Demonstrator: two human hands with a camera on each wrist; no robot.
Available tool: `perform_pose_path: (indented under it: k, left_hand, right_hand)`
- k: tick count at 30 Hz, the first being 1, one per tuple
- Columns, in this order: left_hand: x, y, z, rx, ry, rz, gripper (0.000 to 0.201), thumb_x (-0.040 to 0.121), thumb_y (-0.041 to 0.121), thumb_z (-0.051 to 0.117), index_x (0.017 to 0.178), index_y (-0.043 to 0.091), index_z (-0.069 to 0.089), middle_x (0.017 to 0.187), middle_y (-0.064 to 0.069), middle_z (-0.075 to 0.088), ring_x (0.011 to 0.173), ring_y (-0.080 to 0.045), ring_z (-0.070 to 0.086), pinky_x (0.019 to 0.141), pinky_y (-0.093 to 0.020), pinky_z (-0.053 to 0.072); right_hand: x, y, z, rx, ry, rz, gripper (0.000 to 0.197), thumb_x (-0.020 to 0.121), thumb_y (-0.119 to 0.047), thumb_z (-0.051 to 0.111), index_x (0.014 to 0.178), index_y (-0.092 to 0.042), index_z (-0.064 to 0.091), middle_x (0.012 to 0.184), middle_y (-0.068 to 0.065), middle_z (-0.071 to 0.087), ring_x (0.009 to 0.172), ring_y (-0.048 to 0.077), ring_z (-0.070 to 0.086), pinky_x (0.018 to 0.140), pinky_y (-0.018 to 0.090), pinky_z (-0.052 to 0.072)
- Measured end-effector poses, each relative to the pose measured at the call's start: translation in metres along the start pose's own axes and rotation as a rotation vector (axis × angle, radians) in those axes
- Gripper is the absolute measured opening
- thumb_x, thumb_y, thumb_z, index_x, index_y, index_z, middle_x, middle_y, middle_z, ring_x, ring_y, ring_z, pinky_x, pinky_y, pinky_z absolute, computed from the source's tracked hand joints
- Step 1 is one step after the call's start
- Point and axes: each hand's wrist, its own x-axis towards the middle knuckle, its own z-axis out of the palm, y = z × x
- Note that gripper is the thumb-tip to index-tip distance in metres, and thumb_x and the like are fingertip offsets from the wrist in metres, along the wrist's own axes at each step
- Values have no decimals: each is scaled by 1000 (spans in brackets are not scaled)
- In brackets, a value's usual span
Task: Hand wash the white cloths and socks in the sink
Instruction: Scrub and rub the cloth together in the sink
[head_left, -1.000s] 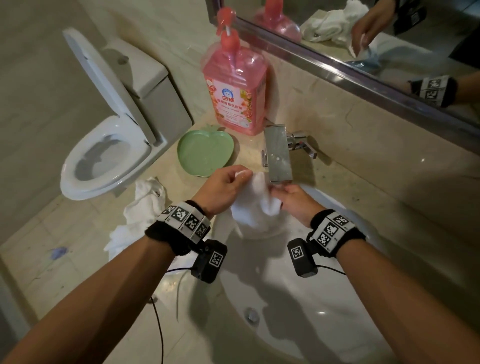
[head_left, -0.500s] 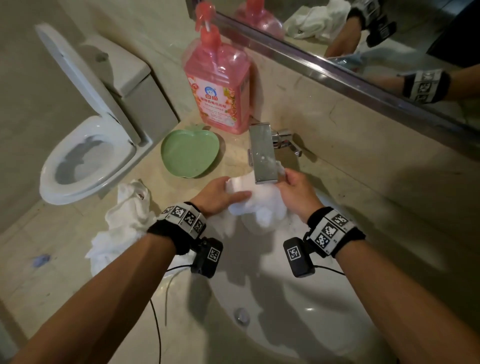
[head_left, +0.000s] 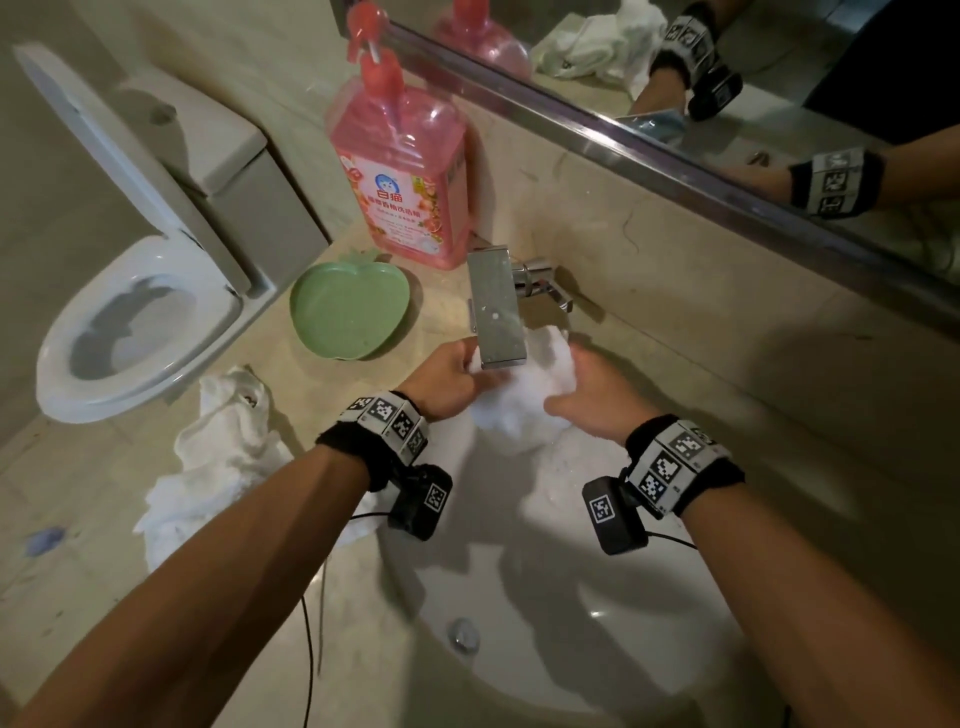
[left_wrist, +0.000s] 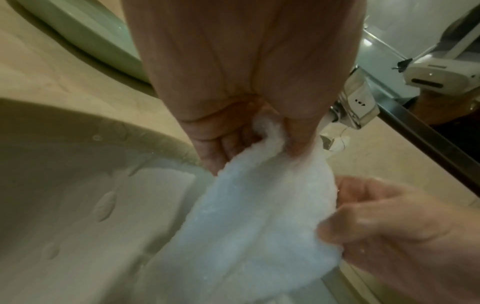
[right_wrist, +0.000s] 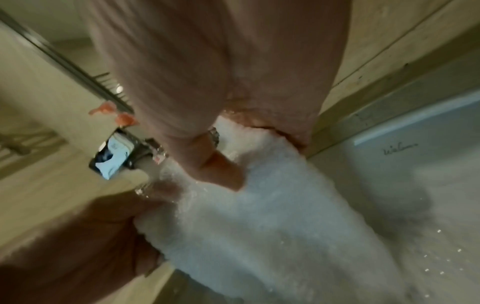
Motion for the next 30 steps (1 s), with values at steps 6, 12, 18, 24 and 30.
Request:
perform_pose_path:
  k: [6,12,18,24,30]
  left_hand:
    - [-9,-3,-7,117,87,-76,25,91,36,68,108,17,68,107,-4,72,100,-21,68,87,-36,55]
    - [-28,-10,-23,199,-120,-187,30,74,23,85,90,30,60,69,27,67,63,15,59,54,-3,40]
    - [-31,-13,-19,23,37,-289,23,86,11,67,103,26,67,88,13,67,77,-3,60,65,-15,44]
    - [-33,-19,-4,80,135,-291,30,90,18,66,117,9,57,108,-7,66,101,-27,63,91,-38,52]
    - [-37,-17,-1,147,190,-276,14,97,20,58,109,20,63,105,6,62,94,-16,59,78,-29,48]
  right_hand:
    - [3,-1,18,59,-51,84,31,95,-21,54,124,-10,54,112,10,62,103,27,61,89,43,52]
    - [4,-9,18,303,70,19,21,92,-25,64,107,-12,67,104,16,71,93,24,68,83,41,54]
    - [4,-10,19,112,59,-36,27,96,-36,59,112,-14,63,94,3,65,84,23,61,75,36,49]
    - [5,12,26,132,84,130,59,93,-36,67,137,-6,42,129,9,57,118,27,55,102,38,46]
    - [-1,18,19,306,-56,142,59,73,-30,86,122,-28,52,125,1,57,113,23,59,96,47,53]
